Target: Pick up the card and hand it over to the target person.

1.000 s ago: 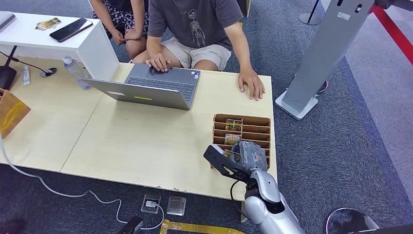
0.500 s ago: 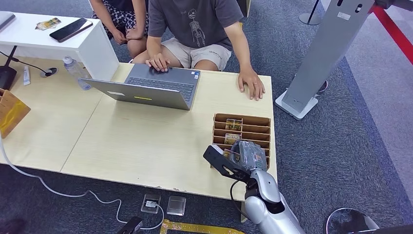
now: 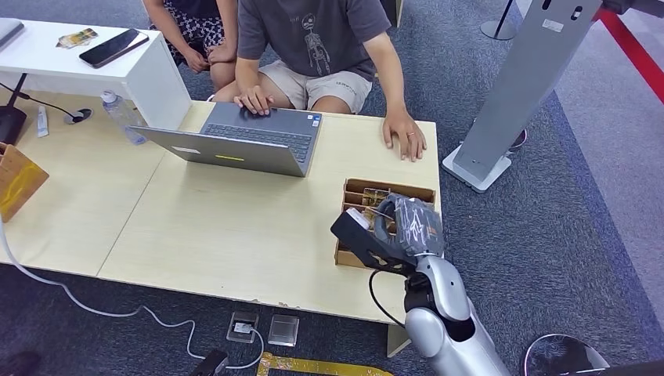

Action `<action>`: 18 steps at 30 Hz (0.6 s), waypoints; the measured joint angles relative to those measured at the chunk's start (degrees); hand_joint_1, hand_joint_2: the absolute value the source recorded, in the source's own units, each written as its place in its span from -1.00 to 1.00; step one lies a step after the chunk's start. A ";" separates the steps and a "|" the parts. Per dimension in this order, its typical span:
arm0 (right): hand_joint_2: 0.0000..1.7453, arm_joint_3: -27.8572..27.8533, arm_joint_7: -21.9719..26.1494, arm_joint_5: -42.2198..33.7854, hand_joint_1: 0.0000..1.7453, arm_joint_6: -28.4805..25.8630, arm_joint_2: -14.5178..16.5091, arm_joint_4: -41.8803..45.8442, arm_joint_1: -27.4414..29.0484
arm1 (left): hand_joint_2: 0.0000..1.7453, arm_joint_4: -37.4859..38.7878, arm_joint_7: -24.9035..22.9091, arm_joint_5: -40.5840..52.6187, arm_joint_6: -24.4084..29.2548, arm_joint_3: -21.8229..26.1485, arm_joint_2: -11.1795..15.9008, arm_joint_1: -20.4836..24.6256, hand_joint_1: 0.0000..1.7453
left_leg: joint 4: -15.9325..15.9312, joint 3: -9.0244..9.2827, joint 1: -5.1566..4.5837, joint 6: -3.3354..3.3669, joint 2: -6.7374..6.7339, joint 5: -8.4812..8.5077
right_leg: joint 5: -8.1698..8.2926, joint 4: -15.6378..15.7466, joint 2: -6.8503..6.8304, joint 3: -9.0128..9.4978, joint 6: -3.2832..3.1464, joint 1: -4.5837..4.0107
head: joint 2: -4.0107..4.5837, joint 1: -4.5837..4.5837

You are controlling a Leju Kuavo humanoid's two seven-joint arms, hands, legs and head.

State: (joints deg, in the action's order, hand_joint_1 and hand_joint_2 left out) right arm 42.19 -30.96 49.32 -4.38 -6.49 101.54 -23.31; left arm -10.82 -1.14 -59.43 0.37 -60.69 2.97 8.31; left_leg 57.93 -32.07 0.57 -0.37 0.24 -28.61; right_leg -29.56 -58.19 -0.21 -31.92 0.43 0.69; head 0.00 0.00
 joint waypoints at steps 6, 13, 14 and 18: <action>1.00 0.25 0.54 -1.53 0.62 0.44 0.60 -2.45 -1.11 | -1.00 0.03 -0.01 -0.09 -0.01 0.08 0.00 0.02 -1.00 | -0.05 0.06 0.01 -0.02 -0.04 0.01 | 0.02 0.05 0.03 0.05 -0.01 -0.01 | 0.00 0.00; 1.00 1.93 2.98 -4.25 0.62 0.44 5.59 -23.53 -9.13 | -1.00 -0.19 -1.71 1.29 -0.36 -1.72 -0.10 1.34 -1.00 | -0.11 0.15 0.01 -0.03 -0.21 0.03 | 0.09 0.08 0.22 0.08 -0.01 -0.01 | 0.00 0.00; 1.00 2.18 4.22 -4.93 0.62 0.13 7.22 -29.61 -11.95 | -1.00 -0.17 -2.06 1.78 -0.59 -2.30 -0.19 1.80 -1.00 | -0.15 0.17 0.01 -0.03 -0.26 0.06 | 0.13 0.11 0.26 0.08 -0.02 -0.01 | 0.00 0.00; 1.00 2.09 15.07 -8.07 0.62 -6.40 16.81 -63.44 -28.01 | -1.00 -0.09 -3.65 3.88 -1.55 -4.71 -0.87 3.94 -1.00 | -0.26 0.22 0.00 -0.06 -0.56 0.18 | 0.32 0.16 0.56 0.01 -0.06 0.00 | 0.00 0.00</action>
State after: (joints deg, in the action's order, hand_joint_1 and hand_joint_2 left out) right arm 44.28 -15.90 41.25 -10.78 10.31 38.10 -51.32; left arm -10.91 -4.79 -55.56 -1.19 -65.40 2.10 12.26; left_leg 57.67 -31.85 0.57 -0.43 -0.32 -28.43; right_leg -29.24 -58.03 0.35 -31.91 0.37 0.69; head 0.00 0.00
